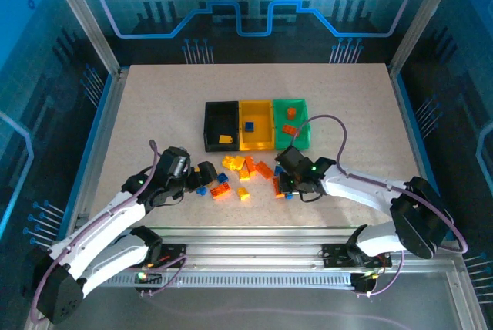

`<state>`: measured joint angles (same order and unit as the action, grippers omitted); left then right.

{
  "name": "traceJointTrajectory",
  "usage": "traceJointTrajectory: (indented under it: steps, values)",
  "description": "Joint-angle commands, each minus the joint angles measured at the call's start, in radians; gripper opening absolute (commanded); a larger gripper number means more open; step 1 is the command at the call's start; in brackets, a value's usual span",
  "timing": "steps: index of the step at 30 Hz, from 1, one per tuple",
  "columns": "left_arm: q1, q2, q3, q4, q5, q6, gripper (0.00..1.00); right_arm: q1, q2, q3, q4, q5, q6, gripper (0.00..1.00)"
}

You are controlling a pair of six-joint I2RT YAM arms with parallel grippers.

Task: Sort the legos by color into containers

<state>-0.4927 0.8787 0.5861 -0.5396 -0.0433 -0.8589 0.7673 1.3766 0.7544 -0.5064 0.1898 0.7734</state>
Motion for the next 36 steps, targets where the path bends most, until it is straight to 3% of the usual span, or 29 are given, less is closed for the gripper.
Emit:
traceJointTrajectory:
  steps: [1,4,21,29,36]
  values:
    - [0.01,0.006,-0.015,0.013,0.024,0.006,0.99,-0.008,0.01,-0.014,-0.021,-0.003,0.006,0.47]
    - [0.01,0.006,-0.019,0.013,0.026,0.006,0.99,-0.008,0.012,-0.015,-0.017,0.004,0.015,0.49]
    - [0.009,0.001,-0.023,0.015,0.026,0.0,0.99,-0.085,0.024,-0.066,-0.056,0.061,-0.007,0.4]
    - [0.009,0.002,-0.024,0.016,0.029,-0.003,0.99,-0.088,0.044,-0.076,0.024,0.017,-0.045,0.45]
    - [0.01,0.002,-0.025,0.015,0.027,-0.003,0.99,-0.083,-0.036,-0.042,0.002,0.041,-0.073,0.48]
